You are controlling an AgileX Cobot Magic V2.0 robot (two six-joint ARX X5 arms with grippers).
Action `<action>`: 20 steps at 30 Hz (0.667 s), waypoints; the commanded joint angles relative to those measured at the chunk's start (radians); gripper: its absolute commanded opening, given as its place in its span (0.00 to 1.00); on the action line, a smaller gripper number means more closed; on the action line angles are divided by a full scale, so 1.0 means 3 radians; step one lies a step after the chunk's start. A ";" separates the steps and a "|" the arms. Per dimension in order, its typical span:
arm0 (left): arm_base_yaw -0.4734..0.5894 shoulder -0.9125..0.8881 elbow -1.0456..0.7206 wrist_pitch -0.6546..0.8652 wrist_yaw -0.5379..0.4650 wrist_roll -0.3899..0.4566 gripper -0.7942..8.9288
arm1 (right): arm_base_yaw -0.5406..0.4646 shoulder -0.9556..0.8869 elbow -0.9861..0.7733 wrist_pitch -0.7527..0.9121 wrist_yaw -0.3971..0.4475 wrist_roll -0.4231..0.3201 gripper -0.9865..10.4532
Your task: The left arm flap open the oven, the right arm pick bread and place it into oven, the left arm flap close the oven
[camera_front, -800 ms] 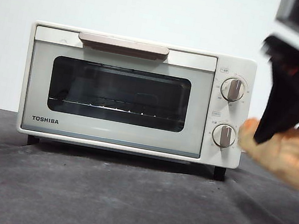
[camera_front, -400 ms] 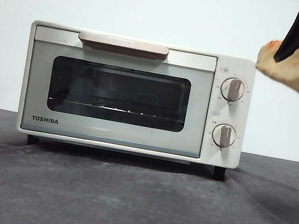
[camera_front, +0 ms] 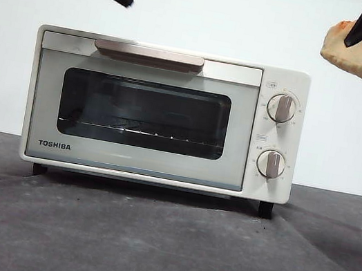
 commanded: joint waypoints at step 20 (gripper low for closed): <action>-0.0376 0.0487 0.0089 0.0231 -0.0631 0.0385 0.10 | 0.0031 0.0003 0.0065 0.0005 0.0001 0.0031 0.25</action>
